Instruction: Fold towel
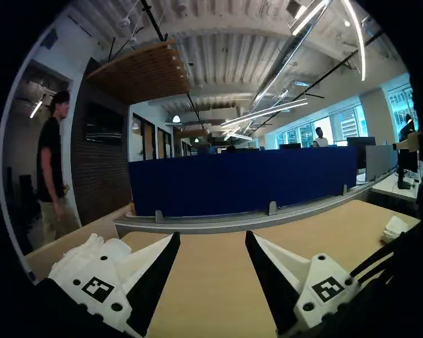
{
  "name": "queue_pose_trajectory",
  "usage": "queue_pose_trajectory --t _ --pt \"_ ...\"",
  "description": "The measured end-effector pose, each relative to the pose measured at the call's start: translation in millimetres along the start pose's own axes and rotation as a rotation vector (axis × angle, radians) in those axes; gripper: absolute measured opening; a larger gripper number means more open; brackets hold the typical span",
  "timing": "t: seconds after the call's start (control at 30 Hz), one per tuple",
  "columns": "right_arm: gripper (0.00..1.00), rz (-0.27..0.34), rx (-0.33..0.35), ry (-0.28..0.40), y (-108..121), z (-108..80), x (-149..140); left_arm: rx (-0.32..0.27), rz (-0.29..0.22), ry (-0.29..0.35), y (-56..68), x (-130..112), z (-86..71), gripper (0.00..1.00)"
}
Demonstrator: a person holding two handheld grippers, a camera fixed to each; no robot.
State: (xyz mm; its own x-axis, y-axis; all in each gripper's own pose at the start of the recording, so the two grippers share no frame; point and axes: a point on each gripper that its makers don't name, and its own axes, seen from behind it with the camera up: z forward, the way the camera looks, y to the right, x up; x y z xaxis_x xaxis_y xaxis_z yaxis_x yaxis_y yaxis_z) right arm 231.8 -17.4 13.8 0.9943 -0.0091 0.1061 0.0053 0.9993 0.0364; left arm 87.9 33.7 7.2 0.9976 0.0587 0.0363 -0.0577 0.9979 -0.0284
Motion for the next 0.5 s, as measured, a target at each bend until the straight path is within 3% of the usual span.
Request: queue_pose_trajectory --t 0.5 --pt "1.00 -0.009 -0.022 0.025 0.9 8.4 -7.0 0.003 -0.011 -0.012 -2.4 -58.6 -4.3 0.86"
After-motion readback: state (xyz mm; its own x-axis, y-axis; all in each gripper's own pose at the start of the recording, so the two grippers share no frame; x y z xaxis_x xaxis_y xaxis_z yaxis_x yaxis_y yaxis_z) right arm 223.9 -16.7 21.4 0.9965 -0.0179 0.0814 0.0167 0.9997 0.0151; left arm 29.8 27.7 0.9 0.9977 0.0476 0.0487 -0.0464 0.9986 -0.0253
